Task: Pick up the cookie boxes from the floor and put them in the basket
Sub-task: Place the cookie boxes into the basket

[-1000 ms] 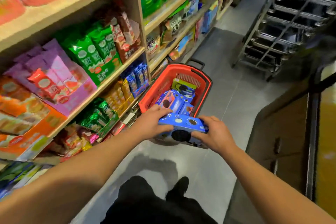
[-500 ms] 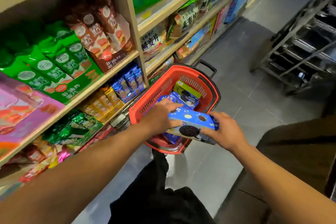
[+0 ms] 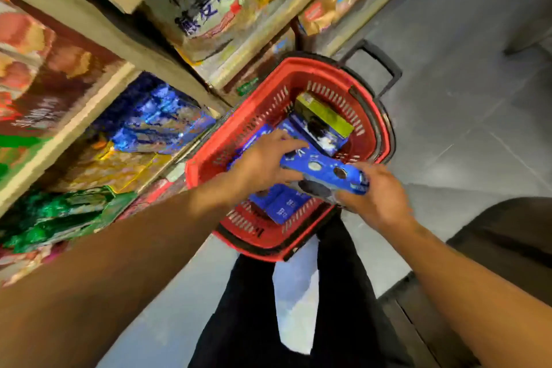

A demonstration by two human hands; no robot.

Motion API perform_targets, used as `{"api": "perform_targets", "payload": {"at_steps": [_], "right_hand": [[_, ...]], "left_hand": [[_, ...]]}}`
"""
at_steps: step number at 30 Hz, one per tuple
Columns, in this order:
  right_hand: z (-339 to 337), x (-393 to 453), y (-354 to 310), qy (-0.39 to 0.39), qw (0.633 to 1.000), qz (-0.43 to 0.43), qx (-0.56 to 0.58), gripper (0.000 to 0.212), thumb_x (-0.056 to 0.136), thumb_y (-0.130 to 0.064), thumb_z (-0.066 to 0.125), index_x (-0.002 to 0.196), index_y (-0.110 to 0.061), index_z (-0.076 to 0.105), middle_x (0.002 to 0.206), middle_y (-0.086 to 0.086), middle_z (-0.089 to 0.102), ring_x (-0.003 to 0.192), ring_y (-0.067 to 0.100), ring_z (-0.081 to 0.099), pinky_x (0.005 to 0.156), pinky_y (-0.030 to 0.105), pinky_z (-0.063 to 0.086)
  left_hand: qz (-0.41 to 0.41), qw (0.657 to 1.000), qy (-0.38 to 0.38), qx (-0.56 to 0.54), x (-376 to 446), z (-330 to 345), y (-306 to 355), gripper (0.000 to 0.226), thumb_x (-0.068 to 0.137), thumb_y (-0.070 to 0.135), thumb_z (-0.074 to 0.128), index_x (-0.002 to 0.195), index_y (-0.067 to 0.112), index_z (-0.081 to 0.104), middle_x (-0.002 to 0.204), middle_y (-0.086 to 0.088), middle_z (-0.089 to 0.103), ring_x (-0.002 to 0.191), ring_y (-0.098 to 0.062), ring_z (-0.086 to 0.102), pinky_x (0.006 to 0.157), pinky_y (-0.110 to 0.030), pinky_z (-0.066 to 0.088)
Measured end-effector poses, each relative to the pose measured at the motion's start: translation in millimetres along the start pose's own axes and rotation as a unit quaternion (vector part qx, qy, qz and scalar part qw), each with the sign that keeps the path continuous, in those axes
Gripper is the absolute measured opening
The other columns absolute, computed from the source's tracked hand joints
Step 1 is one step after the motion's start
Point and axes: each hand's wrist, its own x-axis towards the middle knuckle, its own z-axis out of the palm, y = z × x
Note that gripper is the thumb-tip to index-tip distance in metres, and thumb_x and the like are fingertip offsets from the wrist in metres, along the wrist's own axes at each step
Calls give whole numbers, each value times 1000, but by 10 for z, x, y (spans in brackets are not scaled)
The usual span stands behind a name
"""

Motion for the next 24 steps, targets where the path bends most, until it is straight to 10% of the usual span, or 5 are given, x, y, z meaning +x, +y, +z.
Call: {"api": "perform_targets", "payload": {"at_steps": [18, 24], "right_hand": [[1243, 2351, 1134, 18, 995, 23, -92, 62, 68, -47, 79, 116, -16, 54, 115, 8, 57, 99, 31, 59, 73, 34, 44], [1290, 2526, 1256, -15, 994, 14, -109, 69, 76, -39, 74, 130, -7, 44, 128, 16, 49, 113, 36, 51, 91, 39, 42]], "left_hand": [[-20, 999, -20, 24, 2167, 950, -1670, 69, 68, 25, 83, 130, 10, 59, 125, -20, 50, 112, -30, 52, 98, -31, 37], [-84, 995, 45, 32, 2451, 1118, -1764, 80, 75, 26, 76, 146, 20, 39, 155, -18, 22, 143, -31, 24, 117, -34, 23]]}}
